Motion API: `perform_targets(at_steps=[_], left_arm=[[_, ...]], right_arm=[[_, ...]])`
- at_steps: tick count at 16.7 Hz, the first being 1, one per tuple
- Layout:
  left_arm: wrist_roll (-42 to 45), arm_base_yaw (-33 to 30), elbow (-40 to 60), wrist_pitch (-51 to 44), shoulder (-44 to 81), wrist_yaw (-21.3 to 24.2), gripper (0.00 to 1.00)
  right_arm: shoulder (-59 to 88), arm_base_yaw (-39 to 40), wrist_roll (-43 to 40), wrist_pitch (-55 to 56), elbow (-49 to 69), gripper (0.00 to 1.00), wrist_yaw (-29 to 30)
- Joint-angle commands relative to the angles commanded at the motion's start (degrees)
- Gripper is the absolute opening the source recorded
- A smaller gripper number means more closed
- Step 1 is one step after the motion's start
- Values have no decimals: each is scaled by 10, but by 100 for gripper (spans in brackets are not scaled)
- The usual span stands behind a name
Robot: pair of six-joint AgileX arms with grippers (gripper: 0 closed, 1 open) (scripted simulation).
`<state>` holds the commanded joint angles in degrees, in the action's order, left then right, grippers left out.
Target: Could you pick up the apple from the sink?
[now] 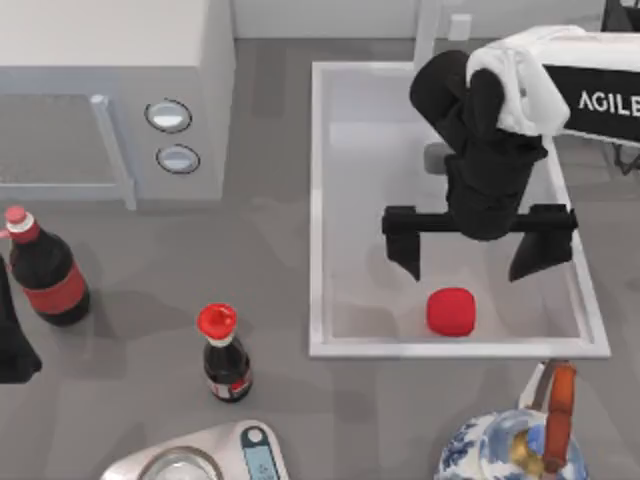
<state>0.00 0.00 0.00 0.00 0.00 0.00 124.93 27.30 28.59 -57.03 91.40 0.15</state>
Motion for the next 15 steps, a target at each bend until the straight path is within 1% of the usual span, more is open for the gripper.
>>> perform_targets(at_steps=[7, 9, 13, 15], left_arm=[[0, 0, 0, 0, 0, 0, 100], [0, 0, 0, 0, 0, 0, 100], [0, 0, 0, 0, 0, 0, 100], [0, 0, 0, 0, 0, 0, 100]], right_arm=[[115, 3, 2, 203, -75, 100, 1], [133, 3, 3, 228, -87, 100, 2], [136, 3, 3, 231, -89, 100, 2], [136, 3, 3, 231, -89, 85, 2]])
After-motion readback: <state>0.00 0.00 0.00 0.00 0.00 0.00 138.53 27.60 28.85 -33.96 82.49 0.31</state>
